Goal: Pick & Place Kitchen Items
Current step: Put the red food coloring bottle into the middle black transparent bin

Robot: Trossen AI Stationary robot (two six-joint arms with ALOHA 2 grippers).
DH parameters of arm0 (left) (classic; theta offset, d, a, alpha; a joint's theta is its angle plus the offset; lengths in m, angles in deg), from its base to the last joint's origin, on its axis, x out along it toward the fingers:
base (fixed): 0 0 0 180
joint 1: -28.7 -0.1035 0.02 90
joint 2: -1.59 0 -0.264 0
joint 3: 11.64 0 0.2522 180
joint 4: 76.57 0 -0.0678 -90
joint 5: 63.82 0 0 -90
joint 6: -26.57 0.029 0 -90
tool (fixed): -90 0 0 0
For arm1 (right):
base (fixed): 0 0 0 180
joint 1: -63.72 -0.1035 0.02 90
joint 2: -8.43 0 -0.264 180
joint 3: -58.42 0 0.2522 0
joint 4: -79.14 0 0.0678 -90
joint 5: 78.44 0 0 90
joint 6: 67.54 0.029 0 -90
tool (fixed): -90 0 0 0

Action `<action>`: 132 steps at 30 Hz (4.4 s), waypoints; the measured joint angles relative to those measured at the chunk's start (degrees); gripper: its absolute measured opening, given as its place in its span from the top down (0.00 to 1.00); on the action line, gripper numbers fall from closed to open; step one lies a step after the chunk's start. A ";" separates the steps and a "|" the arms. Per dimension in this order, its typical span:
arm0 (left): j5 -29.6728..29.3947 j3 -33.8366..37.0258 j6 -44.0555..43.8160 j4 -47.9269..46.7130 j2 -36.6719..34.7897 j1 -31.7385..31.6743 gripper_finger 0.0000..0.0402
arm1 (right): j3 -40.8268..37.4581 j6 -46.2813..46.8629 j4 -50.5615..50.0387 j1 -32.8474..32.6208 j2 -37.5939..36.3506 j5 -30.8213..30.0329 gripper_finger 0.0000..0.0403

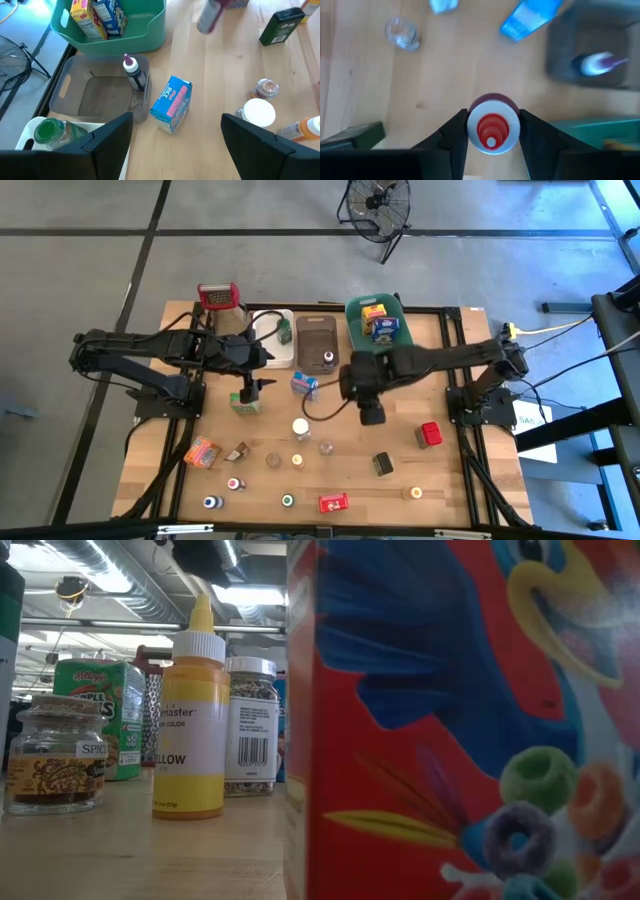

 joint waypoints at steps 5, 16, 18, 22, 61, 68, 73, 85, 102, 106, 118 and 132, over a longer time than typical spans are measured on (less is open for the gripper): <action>-0.01 0.00 -0.36 -1.37 0.00 0.00 0.26 | 8.68 -7.44 0.34 4.27 0.00 -0.12 0.63; -0.01 0.00 -0.21 -1.71 0.00 -0.01 0.26 | 13.55 -15.62 8.41 20.94 1.58 6.17 0.63; -0.03 0.00 -0.01 -2.01 0.00 0.00 0.26 | 13.53 -15.86 8.43 23.41 3.21 6.96 0.63; -0.03 0.00 0.03 -2.07 0.00 -0.01 0.26 | 13.53 -17.36 9.58 26.83 7.75 9.38 0.63; -0.01 0.02 0.05 -2.68 0.00 -0.02 0.26 | 10.01 -18.23 11.81 32.83 23.39 16.19 0.63; -0.01 0.02 0.03 -2.70 0.00 -0.02 0.26 | 7.72 -18.23 14.33 32.86 23.39 16.43 0.63; -0.01 0.02 0.03 -2.70 0.00 -0.01 0.26 | 7.30 -18.23 14.64 32.84 23.39 16.65 0.63; -0.01 0.02 -0.45 -2.90 0.00 0.00 0.26 | 7.28 -18.23 14.64 32.90 23.39 19.10 0.63; -0.01 0.02 -0.95 -4.08 0.00 -0.02 0.26 | 4.33 -19.34 15.91 32.94 23.37 18.06 0.56; -0.01 0.02 -0.94 -4.06 0.00 0.00 0.26 | 2.98 -19.34 17.76 33.01 23.26 18.07 0.55; -0.01 0.02 -0.93 -4.03 0.00 0.00 0.26 | 2.67 -19.88 18.16 32.68 23.28 15.78 0.51; -0.01 0.02 -0.93 -4.01 0.00 -0.02 0.26 | 2.67 -20.00 18.18 32.34 23.32 15.69 0.36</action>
